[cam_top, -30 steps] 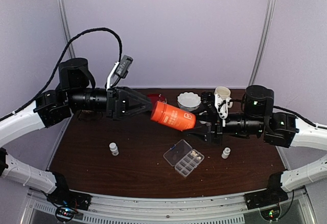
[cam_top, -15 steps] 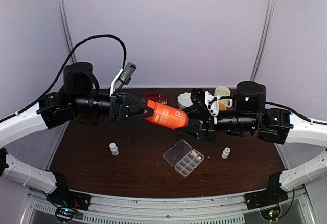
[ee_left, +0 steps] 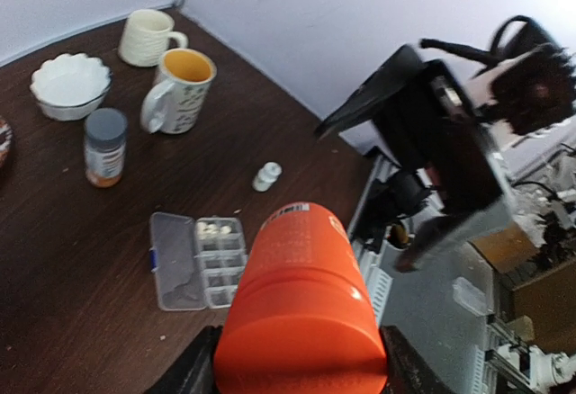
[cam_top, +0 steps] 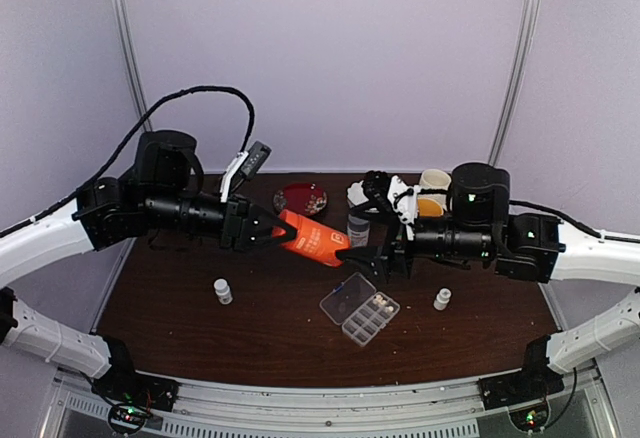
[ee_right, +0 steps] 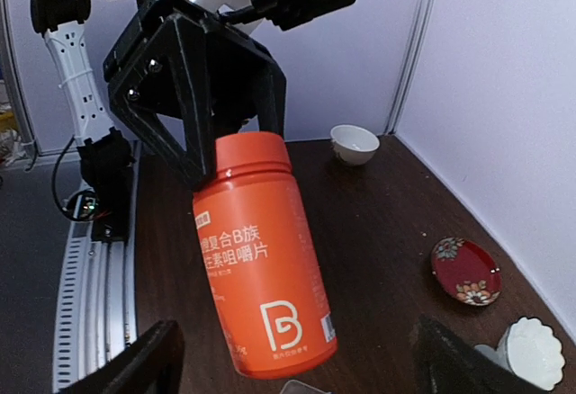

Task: Sort the pills into containers
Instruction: Place the pill bottle at the center of the board.

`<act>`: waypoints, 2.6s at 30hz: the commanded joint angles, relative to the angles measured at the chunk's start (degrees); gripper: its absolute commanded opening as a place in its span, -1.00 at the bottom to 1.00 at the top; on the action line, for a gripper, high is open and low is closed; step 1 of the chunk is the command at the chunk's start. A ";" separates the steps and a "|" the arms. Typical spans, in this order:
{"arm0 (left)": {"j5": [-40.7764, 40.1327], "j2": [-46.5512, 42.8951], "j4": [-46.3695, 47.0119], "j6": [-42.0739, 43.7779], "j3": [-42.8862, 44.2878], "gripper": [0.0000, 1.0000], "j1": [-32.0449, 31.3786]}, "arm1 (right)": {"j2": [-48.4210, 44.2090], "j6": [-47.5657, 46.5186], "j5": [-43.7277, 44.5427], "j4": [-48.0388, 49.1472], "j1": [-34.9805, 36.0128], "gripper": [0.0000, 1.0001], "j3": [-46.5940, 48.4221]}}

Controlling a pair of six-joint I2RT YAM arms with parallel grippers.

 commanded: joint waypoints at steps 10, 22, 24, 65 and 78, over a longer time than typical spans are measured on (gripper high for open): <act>-34.46 15.26 -27.24 5.29 11.38 -0.28 8.86 | -5.04 2.77 13.86 4.94 -0.12 0.99 -7.99; -39.84 37.28 -34.88 11.52 26.45 -0.18 18.41 | -8.92 8.44 22.80 -6.97 -0.38 0.99 -9.76; -39.67 39.10 -34.16 11.77 27.69 -0.17 18.90 | -8.74 8.94 23.07 -8.46 -0.39 0.99 -10.07; -30.33 12.72 -16.83 3.92 9.30 0.95 19.07 | -6.60 42.16 26.47 -32.15 -17.17 0.15 -15.88; -30.38 3.50 -3.93 -4.04 0.38 0.95 19.16 | -5.20 47.99 25.49 -31.56 -19.94 -0.06 -20.48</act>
